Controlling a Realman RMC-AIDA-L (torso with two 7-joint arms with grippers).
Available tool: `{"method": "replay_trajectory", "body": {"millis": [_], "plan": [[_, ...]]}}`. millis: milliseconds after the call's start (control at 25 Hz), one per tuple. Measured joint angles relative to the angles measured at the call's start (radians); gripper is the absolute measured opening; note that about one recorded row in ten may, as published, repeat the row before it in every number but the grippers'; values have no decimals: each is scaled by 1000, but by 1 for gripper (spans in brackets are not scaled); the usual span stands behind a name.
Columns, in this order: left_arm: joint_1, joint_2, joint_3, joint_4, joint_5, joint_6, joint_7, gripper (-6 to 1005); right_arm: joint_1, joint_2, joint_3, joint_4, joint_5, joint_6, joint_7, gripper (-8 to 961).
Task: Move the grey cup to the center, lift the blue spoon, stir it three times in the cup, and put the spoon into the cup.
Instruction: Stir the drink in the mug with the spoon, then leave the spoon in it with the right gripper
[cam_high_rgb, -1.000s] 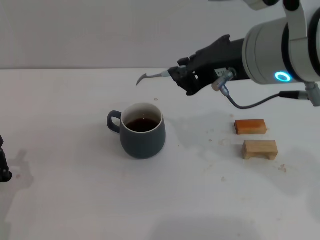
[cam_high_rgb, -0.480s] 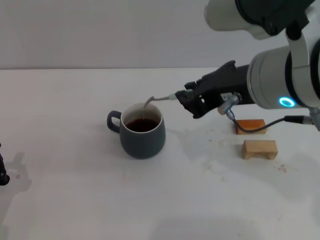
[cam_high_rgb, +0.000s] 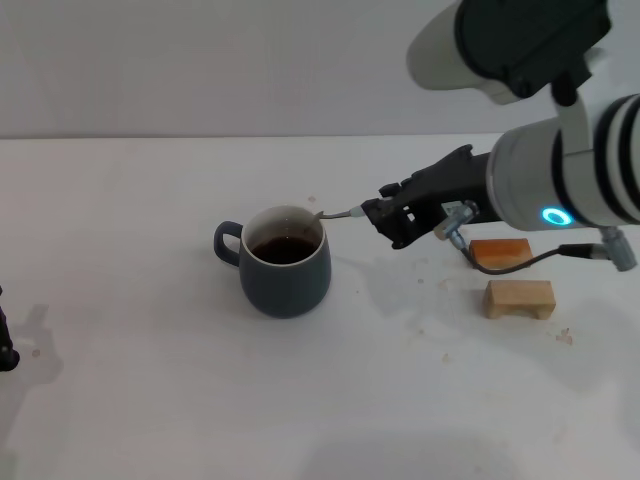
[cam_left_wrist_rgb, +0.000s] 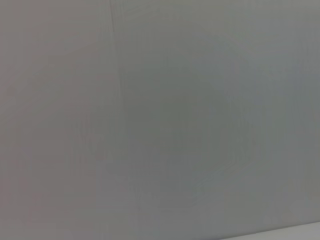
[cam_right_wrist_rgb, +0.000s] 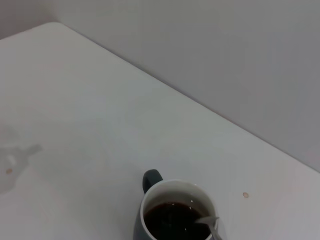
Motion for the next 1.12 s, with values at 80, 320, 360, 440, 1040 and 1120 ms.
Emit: {"method": "replay_trajectory", "body": {"millis": [80, 320, 360, 440, 1040, 1120], "plan": [[0, 0, 0, 0, 0, 1, -1, -2, 7, 0, -5, -16, 0, -9, -1, 157], [0, 0, 0, 2, 0, 2, -1, -2, 47, -1, -27, -102, 6, -54, -3, 157], [0, 0, 0, 2, 0, 2, -1, -2, 50, -1, -30, -106, 7, -60, -3, 157], [0, 0, 0, 2, 0, 2, -1, -2, 53, 0, -36, -110, 7, -64, -3, 158], [-2, 0, 0, 3, 3, 0, 0, -2, 86, 3, -77, -156, 12, -97, 3, 157], [0, 0, 0, 4, 3, 0, 0, -2, 93, 2, -76, -183, 12, -118, 1, 157]]}}
